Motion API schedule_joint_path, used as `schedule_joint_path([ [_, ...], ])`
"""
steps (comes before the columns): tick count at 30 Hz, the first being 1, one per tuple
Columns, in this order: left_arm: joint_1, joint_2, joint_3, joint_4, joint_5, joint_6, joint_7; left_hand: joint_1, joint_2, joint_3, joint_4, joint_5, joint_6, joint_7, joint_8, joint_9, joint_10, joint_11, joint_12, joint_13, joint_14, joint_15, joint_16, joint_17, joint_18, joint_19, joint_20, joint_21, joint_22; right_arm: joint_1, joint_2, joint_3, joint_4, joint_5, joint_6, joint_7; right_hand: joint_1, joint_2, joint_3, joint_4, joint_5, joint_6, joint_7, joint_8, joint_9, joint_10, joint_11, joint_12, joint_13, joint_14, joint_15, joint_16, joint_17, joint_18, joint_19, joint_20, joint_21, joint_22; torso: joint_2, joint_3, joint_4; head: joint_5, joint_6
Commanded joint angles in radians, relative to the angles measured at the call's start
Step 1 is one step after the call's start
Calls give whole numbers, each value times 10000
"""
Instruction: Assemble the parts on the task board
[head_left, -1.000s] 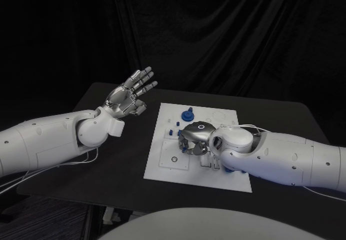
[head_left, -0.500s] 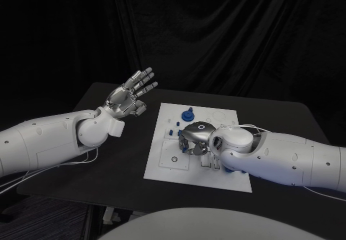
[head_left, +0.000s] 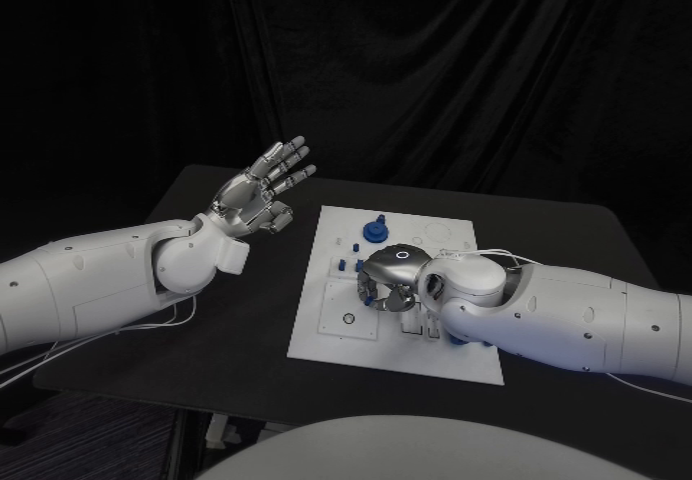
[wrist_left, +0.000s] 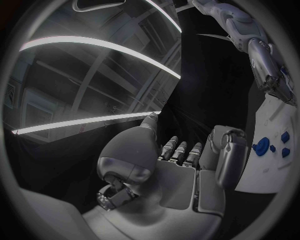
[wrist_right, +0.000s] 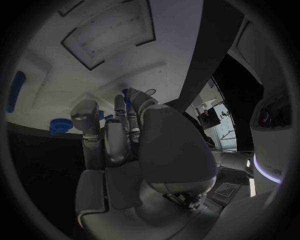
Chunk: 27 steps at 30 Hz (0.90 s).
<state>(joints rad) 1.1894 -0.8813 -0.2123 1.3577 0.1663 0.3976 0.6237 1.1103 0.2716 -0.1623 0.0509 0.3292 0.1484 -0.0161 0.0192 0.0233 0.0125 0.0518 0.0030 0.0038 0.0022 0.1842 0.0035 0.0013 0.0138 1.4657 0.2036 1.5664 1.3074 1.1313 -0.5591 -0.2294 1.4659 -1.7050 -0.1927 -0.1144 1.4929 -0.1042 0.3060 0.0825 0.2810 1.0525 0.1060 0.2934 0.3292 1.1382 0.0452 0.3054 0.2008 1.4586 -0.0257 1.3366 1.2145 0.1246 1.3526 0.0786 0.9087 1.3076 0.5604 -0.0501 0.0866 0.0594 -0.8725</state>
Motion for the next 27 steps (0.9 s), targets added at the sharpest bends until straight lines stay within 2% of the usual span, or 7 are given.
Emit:
schedule_joint_path([
  [1, -21, 19, 10, -3, 48, 120, 17, -9, 102, -33, -32, 46, -47, 45, 49, 4, -33, -4, 23, 4, -22, 54, -35, -13, -138, 1051, 51, 44, 2634, -33, -12, 3, 6, -73, 135, -189, -23, 42, -41, 6, -17, 43, 0, 29, 24, 96, -5, -77, -17, 40, -23, -72, -20, -41, 29, -3, -59, 1028, -6, 0, -2, 16, -1],
  [3, -22, 27, 10, -21, 48, 126, 5, -12, 107, -44, -49, 47, -44, 46, 50, 5, -34, -12, 24, 4, -22, 56, -35, -13, -138, 1051, 57, 44, 2634, -34, -9, 3, -7, -73, 157, -192, -29, 40, -41, 9, -21, 24, 3, 10, 29, 91, -1, -94, -22, 38, -22, -77, -26, -39, 26, -4, -71, 1025, -3, -1, -6, 24, -1],
  [7, -24, 43, 10, -48, 48, 141, -9, -11, 109, -45, -55, 52, -43, 49, 50, 5, -34, -14, 24, 4, -22, 57, -35, -13, -138, 1051, 58, 44, 2634, -36, 15, 2, -46, -73, 165, -184, -77, 1, -10, 51, -121, -385, 105, -337, -25, -37, 92, -285, -70, -8, 48, -162, -121, -27, -32, 32, -245, 984, -4, -2, -3, 18, -1],
  [12, -28, 60, 10, -67, 48, 154, -23, -11, 109, -45, -55, 52, -43, 49, 50, 5, -34, -14, 24, 4, -22, 57, -35, -13, -138, 1051, 58, 44, 2634, -50, 60, 2, -125, -73, 140, -152, -159, -57, -3, 127, -293, -567, 193, -567, -77, -307, 216, -488, -118, -92, 150, -286, -273, 10, -154, 105, -568, 911, 1, 1, 5, 11, -1],
  [23, -34, 74, 10, -91, 48, 168, -57, -7, 119, -52, -88, 71, -26, 71, 54, 8, -35, -37, 23, 4, -22, 66, -35, -13, -138, 1051, 64, 44, 2634, -106, 145, 2, -273, -73, 97, -76, -171, -100, 34, 175, -379, -768, 288, -827, -158, -457, 304, -582, -121, -169, 228, -375, -380, 40, -248, 181, -784, 867, 3, -4, 5, 6, -1],
  [27, -37, 76, 10, -98, 48, 168, -71, -7, 119, -52, -88, 71, -26, 71, 54, 8, -35, -37, 23, 4, -22, 66, -35, -13, -138, 1051, 64, 44, 2634, -122, 158, 1, -292, -72, 107, -56, -152, -83, 52, 172, -380, -727, 281, -824, -153, -456, 304, -581, -115, -184, 232, -396, -408, 47, -264, 191, -827, 858, 4, -1, 6, 8, -1],
])
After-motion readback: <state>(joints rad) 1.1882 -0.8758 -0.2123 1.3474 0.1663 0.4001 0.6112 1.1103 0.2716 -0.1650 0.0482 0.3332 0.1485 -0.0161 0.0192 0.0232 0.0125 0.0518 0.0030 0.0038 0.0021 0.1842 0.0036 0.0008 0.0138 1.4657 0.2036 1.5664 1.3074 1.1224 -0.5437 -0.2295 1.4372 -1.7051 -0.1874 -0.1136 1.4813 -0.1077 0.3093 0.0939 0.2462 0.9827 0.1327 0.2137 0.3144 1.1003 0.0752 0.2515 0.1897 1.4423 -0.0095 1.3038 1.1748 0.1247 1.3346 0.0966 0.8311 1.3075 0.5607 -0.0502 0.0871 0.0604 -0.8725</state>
